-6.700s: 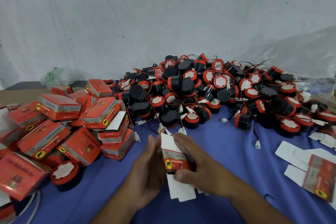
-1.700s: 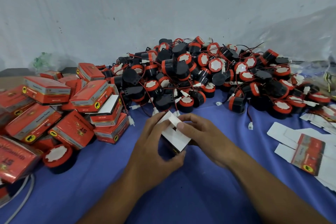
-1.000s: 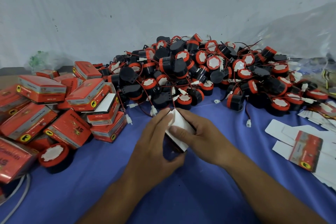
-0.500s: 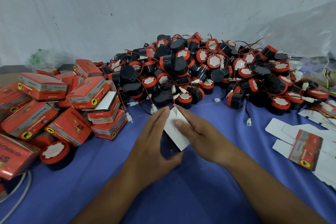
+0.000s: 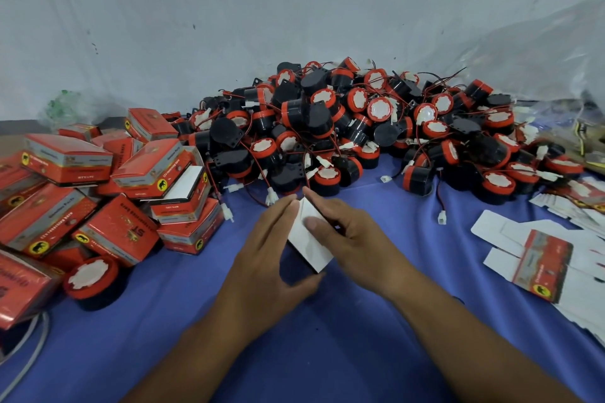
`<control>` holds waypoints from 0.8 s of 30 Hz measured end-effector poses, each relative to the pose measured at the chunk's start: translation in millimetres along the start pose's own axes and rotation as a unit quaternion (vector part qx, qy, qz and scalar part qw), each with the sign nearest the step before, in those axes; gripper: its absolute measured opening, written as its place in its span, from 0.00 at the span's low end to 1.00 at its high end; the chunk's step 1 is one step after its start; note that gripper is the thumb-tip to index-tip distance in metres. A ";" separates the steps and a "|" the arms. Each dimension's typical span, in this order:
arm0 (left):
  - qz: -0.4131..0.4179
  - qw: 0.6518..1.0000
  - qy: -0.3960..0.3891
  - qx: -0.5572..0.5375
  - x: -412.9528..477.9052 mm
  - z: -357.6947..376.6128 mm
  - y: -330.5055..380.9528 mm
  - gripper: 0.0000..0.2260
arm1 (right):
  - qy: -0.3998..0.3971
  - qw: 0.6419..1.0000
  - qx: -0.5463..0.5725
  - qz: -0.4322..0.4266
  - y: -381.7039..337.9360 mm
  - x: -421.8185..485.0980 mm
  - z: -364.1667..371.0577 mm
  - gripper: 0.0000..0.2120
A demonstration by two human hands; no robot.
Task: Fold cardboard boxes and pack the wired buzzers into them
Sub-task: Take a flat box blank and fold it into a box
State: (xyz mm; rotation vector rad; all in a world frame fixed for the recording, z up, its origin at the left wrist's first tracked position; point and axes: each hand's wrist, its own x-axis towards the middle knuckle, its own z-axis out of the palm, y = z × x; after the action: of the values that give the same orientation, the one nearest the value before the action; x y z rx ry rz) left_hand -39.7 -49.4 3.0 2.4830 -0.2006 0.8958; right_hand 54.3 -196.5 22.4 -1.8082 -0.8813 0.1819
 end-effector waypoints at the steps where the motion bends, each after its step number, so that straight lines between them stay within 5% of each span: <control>1: -0.002 1.000 -0.001 0.000 0.4 0.0 -0.5 0.41 | 0.001 1.000 -0.004 -0.002 0.6 0.2 -0.3 0.21; 6: 0.009 1.000 -0.004 0.014 -0.1 1.4 -3.5 0.44 | -0.015 0.998 -0.044 -0.039 3.0 -1.5 2.7 0.23; 12: -0.043 0.999 0.024 0.007 -1.4 6.0 -8.0 0.45 | -0.060 0.991 -0.105 -0.058 9.9 -1.2 1.8 0.39; 17: -0.105 0.994 0.018 -0.030 2.0 5.6 -11.7 0.46 | -0.043 0.998 0.028 0.025 17.6 3.7 -5.5 0.23; 24: -0.034 0.995 -0.093 0.014 -0.5 -14.5 -28.8 0.34 | -0.063 0.972 -0.205 -0.092 26.5 3.1 -6.4 0.29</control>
State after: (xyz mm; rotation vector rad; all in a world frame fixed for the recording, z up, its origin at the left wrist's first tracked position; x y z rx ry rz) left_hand -39.7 -17.3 0.9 2.5820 -0.1656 0.6448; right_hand 72.5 -203.6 3.1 -2.0960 -1.2404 -0.0067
